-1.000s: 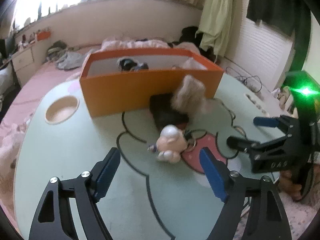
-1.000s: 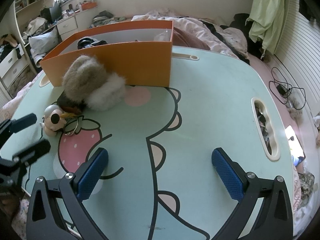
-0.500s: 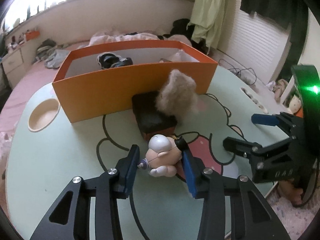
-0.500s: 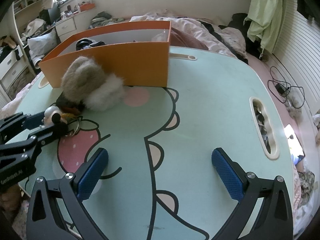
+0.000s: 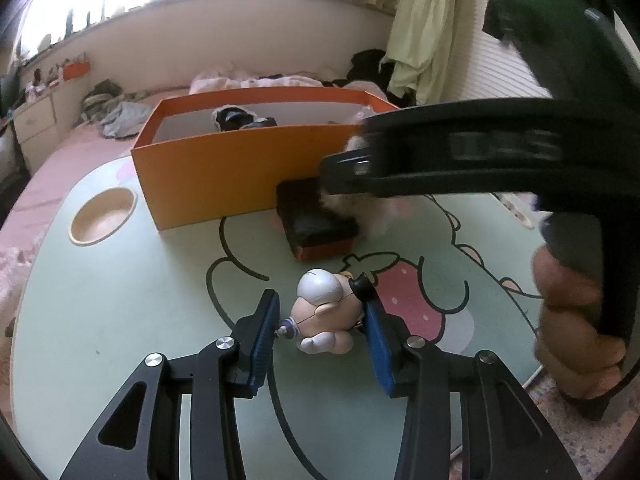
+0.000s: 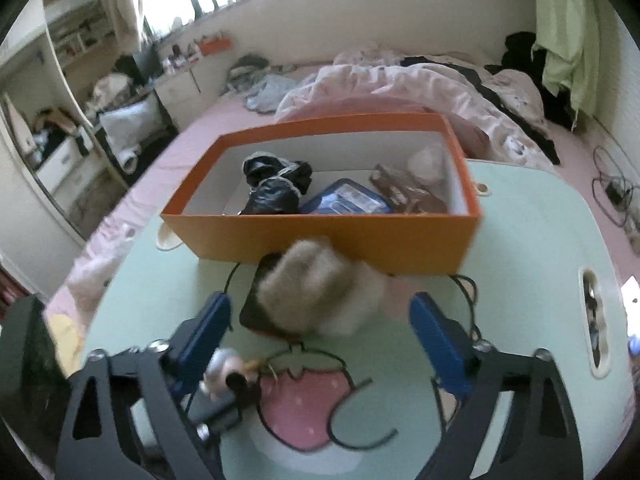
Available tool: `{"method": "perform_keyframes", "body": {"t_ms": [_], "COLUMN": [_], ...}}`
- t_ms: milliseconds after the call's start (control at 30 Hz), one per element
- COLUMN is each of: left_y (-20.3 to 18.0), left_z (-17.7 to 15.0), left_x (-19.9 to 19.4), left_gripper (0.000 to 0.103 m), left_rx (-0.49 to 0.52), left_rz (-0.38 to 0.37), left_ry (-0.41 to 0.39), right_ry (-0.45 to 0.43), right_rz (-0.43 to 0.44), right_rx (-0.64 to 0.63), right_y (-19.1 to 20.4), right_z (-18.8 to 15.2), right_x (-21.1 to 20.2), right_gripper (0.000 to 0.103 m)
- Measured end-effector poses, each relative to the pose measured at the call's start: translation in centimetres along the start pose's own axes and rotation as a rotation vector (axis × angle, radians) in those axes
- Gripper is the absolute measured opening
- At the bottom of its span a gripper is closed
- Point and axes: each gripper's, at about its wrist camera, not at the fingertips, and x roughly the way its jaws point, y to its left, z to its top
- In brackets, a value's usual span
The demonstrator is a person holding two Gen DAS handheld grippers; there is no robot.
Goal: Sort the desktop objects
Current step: 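Grasp the white figurine with the left gripper while the right grasps the brown fluffy pompom, then carry the figurine and pompom over the orange box and open both grippers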
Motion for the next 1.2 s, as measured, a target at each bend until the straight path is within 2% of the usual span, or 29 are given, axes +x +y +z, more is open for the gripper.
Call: {"method": "perform_keyframes", "body": {"t_ms": [33, 133, 167, 200, 233, 500, 633, 800, 933, 1100, 1200], "left_y": [0.0, 0.2, 0.3, 0.3, 0.4, 1.0, 1.5, 2.1, 2.4, 3.0, 3.4], "left_z": [0.0, -0.1, -0.1, -0.1, -0.1, 0.9, 2.7, 7.0, 10.9, 14.9, 16.0], "left_x": [0.0, -0.1, -0.1, -0.1, -0.2, -0.8, -2.1, -3.8, -3.7, -1.1, 0.7], "left_gripper": [0.041, 0.041, 0.041, 0.041, 0.041, 0.041, 0.041, 0.041, 0.041, 0.041, 0.041], "left_rx": [0.001, -0.005, -0.008, -0.011, -0.012, -0.028, -0.05, -0.042, -0.039, -0.037, -0.035], "left_rz": [-0.001, -0.004, -0.005, -0.006, -0.007, -0.028, -0.05, -0.013, 0.01, 0.069, 0.12], "left_ry": [0.0, 0.0, 0.0, -0.001, -0.001, -0.018, -0.063, -0.163, -0.21, -0.207, -0.19], "right_ry": [0.009, 0.032, 0.042, 0.047, 0.034, -0.058, -0.115, -0.157, -0.168, -0.153, -0.149], "right_rz": [-0.006, -0.015, -0.018, -0.021, -0.028, -0.035, -0.051, -0.07, -0.099, -0.111, -0.147], "right_rx": [0.0, 0.024, 0.027, 0.027, 0.021, -0.009, -0.03, -0.039, -0.042, -0.022, -0.024], "right_y": [0.2, 0.0, -0.2, -0.4, -0.6, -1.4, -1.4, -1.7, -1.9, -2.2, -2.4], "right_z": [0.1, 0.2, 0.0, -0.3, -0.6, -1.9, -1.6, 0.4, 2.9, 6.5, 7.9], "right_x": [0.4, 1.5, 1.7, 1.7, 1.4, -2.1, -3.9, -5.0, -4.5, -2.3, -0.8], "right_gripper": [0.078, 0.054, 0.039, 0.031, 0.029, 0.026, 0.026, 0.026, 0.026, 0.026, 0.026]}}
